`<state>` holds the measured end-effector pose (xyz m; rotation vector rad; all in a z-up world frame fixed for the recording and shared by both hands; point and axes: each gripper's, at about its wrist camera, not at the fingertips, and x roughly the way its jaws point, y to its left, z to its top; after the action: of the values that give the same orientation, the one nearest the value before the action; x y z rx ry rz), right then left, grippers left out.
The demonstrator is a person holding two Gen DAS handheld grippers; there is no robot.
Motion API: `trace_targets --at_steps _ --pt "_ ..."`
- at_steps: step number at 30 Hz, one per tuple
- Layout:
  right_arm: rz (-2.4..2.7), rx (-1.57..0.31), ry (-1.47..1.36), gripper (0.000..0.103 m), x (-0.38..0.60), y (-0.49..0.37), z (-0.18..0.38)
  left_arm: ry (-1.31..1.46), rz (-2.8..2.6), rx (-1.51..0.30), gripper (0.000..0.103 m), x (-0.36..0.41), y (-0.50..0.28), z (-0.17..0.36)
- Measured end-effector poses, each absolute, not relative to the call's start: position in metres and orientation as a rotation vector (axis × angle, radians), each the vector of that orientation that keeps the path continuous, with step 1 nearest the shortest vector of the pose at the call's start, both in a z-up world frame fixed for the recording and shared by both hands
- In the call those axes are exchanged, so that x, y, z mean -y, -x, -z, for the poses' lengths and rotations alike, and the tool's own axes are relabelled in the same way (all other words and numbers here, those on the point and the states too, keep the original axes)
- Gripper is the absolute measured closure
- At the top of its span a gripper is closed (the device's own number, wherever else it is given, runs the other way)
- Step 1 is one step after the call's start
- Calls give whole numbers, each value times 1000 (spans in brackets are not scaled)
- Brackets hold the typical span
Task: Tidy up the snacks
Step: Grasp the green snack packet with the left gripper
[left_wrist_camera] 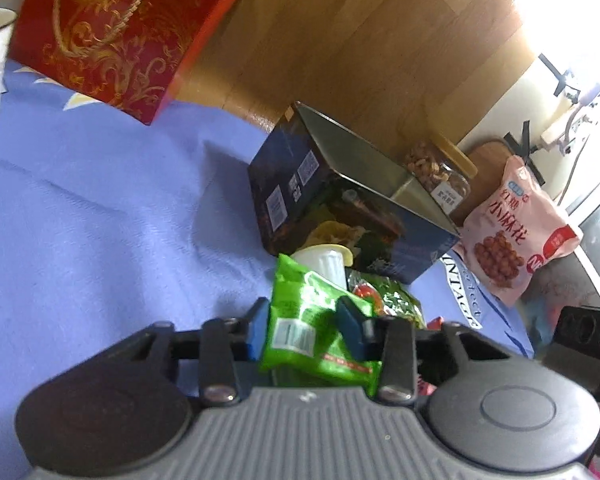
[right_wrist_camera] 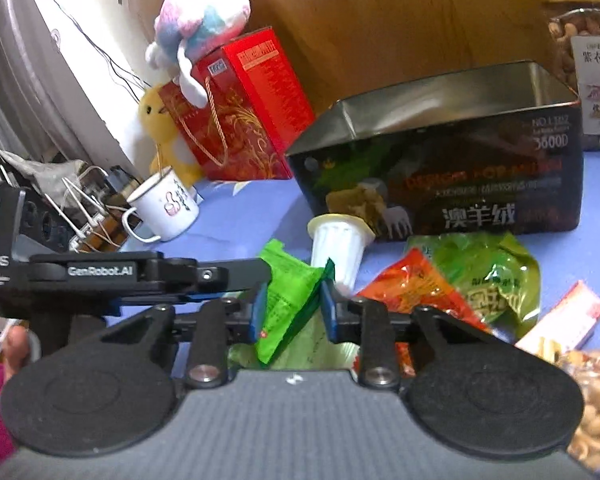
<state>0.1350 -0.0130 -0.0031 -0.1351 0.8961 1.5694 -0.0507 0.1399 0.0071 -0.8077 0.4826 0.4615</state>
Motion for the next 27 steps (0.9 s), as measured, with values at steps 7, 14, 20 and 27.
trace_targets --at_steps 7,14,20,27 --pt "-1607 -915 126 73 41 -115 -1 801 -456 -486 73 -98 83 -13" --pt "-1582 -956 156 73 85 -95 10 848 -426 -555 73 -54 98 7" --pt "-1532 -952 119 73 127 -99 12 833 -366 -580 73 -23 86 10" --pt "-1459 -888 99 71 188 -105 10 778 -253 -626 73 21 59 11"
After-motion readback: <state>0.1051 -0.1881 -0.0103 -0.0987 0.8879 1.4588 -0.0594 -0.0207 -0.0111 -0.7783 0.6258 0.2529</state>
